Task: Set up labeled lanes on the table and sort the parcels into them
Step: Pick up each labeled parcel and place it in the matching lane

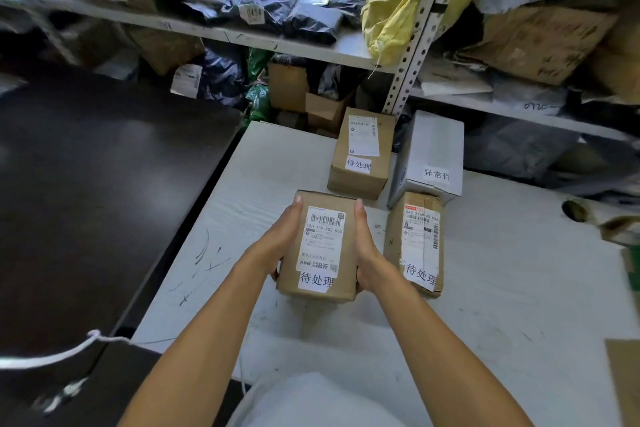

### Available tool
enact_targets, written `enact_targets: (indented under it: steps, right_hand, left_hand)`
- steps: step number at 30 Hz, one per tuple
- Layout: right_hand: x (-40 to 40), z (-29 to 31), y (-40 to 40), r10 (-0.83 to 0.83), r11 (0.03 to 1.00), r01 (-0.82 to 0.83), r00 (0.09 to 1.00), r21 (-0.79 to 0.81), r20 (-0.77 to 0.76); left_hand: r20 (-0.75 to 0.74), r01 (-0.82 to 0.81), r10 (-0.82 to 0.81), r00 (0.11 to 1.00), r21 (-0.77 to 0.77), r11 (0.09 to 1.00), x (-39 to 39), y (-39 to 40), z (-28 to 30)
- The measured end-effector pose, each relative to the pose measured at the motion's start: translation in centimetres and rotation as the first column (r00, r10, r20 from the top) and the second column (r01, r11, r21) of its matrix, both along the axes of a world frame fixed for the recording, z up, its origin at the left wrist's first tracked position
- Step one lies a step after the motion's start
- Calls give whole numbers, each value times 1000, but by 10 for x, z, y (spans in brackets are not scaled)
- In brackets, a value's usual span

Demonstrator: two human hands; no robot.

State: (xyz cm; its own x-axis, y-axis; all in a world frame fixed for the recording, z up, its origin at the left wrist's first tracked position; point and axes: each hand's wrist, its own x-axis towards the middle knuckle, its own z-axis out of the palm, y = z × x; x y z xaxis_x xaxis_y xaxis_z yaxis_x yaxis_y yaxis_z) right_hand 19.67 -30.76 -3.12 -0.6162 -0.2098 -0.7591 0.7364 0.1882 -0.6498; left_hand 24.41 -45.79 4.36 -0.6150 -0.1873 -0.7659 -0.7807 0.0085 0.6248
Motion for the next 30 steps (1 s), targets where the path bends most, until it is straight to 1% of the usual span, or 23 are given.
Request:
enact_targets:
  steps: [2, 6, 11, 15, 22, 24, 27, 30]
  right_hand:
    - [4, 24, 1, -7, 1000, 6, 999, -27, -40]
    - [22, 91, 7, -32, 999, 28, 994, -46, -102]
    - [36, 128, 20, 4, 997, -16, 988, -72, -156]
    - [43, 142, 29, -36, 994, 15, 980, -111, -196]
    - [55, 159, 63, -139, 983, 101, 953, -150, -269]
    - [62, 161, 74, -153, 979, 110, 952, -171, -266]
    - [75, 167, 91, -160, 974, 106, 947, -201, -279]
    - [90, 171, 114, -124, 975, 65, 953, -213, -276]
  left_hand:
    - [-36, 1, -1, 999, -18, 1000, 2, 1, 6]
    - [-93, 24, -27, 995, -34, 999, 6, 5, 23]
    - [-167, 25, -32, 985, -47, 999, 12, 15, 45]
    - [-216, 42, -53, 975, -54, 998, 14, 23, 58]
    - [-173, 77, -79, 982, -19, 997, 29, 49, 90]
    - [-205, 85, -90, 975, -35, 996, 38, 60, 96]
    - [-219, 87, -97, 971, -56, 995, 54, 79, 105]
    - [-216, 73, -86, 973, -68, 995, 71, 102, 112]
